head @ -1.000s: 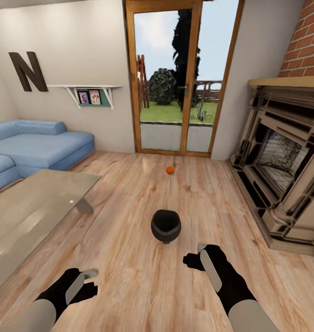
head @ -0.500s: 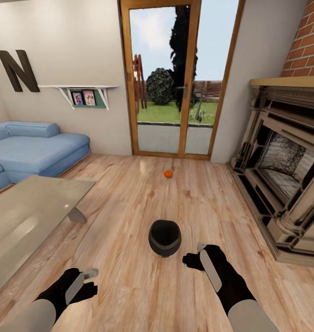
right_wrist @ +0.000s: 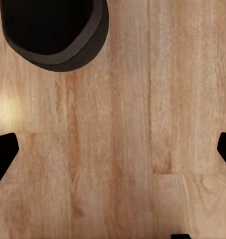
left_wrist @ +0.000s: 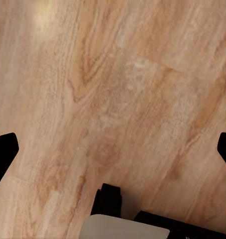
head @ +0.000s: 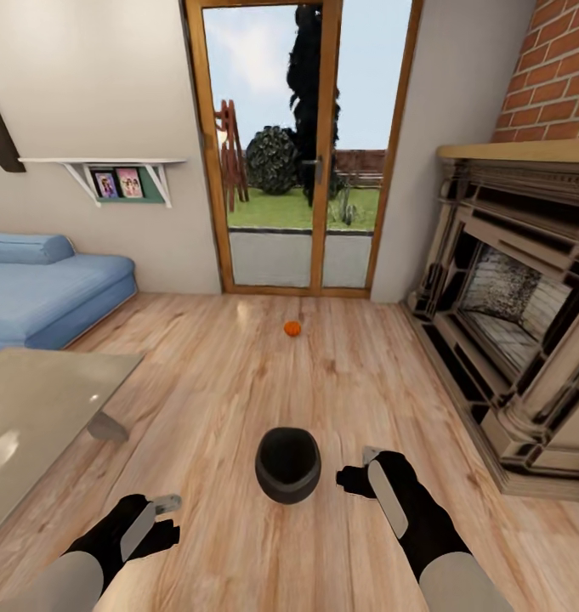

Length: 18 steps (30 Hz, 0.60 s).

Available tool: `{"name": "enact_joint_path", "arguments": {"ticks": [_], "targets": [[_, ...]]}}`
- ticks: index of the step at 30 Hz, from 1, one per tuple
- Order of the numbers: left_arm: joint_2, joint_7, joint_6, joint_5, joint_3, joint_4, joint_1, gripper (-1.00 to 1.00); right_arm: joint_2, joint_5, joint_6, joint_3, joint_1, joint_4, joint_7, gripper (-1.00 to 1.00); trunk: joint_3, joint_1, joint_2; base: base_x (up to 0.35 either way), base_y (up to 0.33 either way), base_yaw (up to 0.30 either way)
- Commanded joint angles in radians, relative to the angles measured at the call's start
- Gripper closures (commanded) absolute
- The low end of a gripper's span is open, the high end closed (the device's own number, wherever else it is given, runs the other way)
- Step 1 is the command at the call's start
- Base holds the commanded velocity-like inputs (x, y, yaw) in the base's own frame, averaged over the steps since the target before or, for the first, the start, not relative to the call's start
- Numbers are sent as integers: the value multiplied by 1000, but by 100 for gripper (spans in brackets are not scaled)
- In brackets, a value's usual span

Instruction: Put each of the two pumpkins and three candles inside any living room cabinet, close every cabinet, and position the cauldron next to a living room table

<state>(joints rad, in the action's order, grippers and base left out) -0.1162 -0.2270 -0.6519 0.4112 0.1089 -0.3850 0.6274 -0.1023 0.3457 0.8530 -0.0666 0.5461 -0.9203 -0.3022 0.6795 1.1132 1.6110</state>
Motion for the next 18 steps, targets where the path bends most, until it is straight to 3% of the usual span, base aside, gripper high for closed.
{"name": "enact_joint_path", "arguments": {"ticks": [1,18], "targets": [[0,0,0,0,0,0,0,-100,0,0,-1,0,0,0,0,-100,0,0,0,335,0,-14],[1,0,0,0,0,0,0,-100,3,6,-2,1,0,1,3,-100,0,0,0,335,0,-2]]}}
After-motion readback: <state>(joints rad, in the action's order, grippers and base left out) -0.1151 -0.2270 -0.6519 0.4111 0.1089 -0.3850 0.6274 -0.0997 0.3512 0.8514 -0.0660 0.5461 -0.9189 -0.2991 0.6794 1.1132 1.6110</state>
